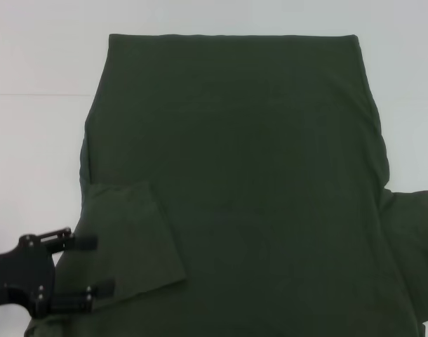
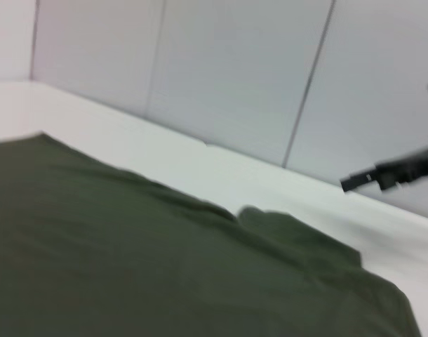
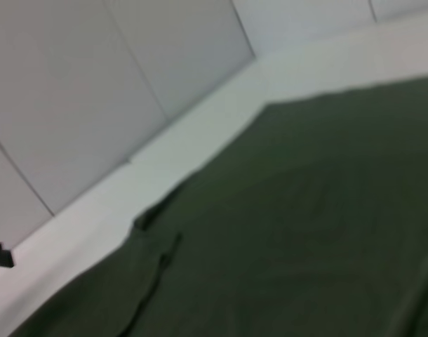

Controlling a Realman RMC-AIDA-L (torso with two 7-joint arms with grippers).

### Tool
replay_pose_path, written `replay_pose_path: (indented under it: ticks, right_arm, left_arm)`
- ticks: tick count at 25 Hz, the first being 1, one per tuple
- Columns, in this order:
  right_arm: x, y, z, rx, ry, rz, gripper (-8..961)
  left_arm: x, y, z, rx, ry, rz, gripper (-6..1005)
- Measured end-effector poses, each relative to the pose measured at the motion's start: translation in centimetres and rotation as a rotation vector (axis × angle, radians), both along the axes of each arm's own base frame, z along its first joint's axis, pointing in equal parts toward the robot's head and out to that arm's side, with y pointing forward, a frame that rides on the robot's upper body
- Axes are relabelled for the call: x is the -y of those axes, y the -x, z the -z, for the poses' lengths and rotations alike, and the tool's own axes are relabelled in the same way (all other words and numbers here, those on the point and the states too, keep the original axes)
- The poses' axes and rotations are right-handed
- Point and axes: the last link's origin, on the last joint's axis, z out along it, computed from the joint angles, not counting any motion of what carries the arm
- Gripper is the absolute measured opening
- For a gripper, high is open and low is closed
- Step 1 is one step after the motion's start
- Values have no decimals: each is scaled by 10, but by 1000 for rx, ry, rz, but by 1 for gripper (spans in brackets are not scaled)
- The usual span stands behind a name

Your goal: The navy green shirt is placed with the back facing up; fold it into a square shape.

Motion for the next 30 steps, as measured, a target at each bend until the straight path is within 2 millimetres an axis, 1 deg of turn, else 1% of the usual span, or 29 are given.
replay_pose_path:
  ticks: [3, 4, 5, 7, 9, 11, 14, 16, 20, 24, 30]
  right_arm:
    - [-5, 0, -21, 35, 65, 118, 913]
    - [-10, 0, -34, 63, 98, 196, 913]
    - [-10, 0, -34, 63, 98, 196, 913]
    - [-16, 2, -47, 100, 130, 277, 912]
    - [-23, 7, -56, 129, 167, 378, 912]
    - [-31, 10, -60, 169, 214, 500, 912]
    - [-45, 16, -58, 240, 281, 607, 913]
    - [-54, 22, -54, 284, 315, 632, 913]
    - [-63, 29, -48, 352, 351, 657, 914]
    - [-70, 26, -39, 368, 353, 662, 913]
    - [-80, 19, -19, 352, 383, 651, 908]
  left_arm:
    - [5, 1, 4, -9, 32, -2, 866]
    - [6, 2, 4, -7, 34, -3, 867]
    - [7, 1, 4, -2, 38, -1, 867]
    - [8, 0, 3, 6, 42, 3, 867]
    - [9, -1, 3, 11, 48, 7, 867]
    - [10, -2, 4, 15, 53, 11, 867]
    - [10, -3, 4, 20, 56, 15, 867]
    - [10, -3, 4, 23, 54, 16, 867]
    - [10, -3, 4, 26, 54, 21, 867]
    - [10, -4, 6, 33, 57, 24, 867]
    - [8, -5, 8, 36, 55, 22, 866]
